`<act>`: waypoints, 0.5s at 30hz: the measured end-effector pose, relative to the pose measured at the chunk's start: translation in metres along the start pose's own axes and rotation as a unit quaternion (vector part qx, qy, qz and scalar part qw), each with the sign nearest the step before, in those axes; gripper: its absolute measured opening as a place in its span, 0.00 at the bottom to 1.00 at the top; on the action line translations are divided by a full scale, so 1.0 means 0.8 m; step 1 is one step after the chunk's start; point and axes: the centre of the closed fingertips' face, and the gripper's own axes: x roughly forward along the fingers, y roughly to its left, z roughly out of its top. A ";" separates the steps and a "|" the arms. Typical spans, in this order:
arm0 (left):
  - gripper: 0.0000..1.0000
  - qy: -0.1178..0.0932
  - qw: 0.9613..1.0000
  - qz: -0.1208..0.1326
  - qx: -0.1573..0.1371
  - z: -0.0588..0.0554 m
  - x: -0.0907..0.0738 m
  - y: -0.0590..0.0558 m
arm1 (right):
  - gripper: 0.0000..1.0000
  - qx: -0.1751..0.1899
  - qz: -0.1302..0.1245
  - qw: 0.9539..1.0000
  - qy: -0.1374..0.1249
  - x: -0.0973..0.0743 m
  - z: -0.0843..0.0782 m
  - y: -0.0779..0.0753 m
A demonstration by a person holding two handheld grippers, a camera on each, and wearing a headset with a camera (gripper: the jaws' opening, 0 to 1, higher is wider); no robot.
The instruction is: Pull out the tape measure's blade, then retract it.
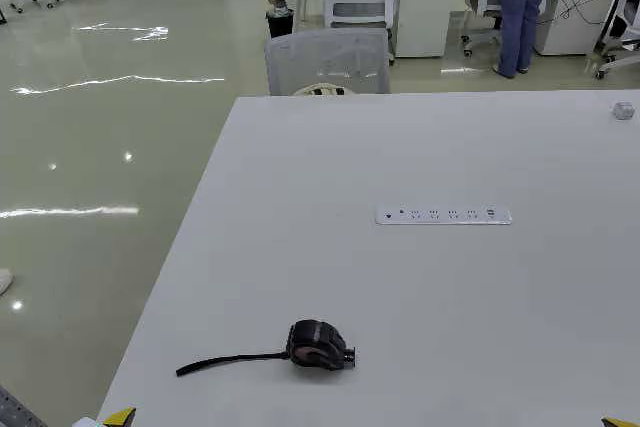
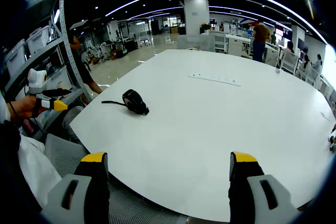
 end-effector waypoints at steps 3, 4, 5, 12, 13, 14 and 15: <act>0.98 0.001 1.000 -0.001 0.001 0.000 0.002 0.000 | 0.99 -0.001 0.000 1.000 0.001 0.002 -0.001 0.000; 0.98 0.001 1.000 -0.001 0.001 0.000 0.003 0.001 | 0.99 -0.002 0.001 1.000 0.002 0.004 -0.001 0.000; 0.98 0.001 1.000 -0.001 0.002 0.000 0.003 0.001 | 0.99 -0.002 0.001 1.000 0.002 0.004 -0.001 0.000; 0.98 0.002 1.000 -0.003 0.004 0.001 0.008 0.002 | 0.99 -0.007 0.005 1.000 0.005 0.010 0.002 0.001; 0.98 0.002 1.000 -0.004 0.004 0.002 0.009 0.002 | 0.99 -0.008 0.005 1.000 0.004 0.011 0.003 0.001; 0.98 0.002 1.000 -0.004 0.005 0.002 0.009 0.002 | 0.99 -0.010 0.005 1.000 0.005 0.012 0.003 0.001; 0.98 0.002 1.000 -0.004 0.005 0.003 0.010 0.002 | 0.99 -0.011 0.006 1.000 0.005 0.013 0.004 0.001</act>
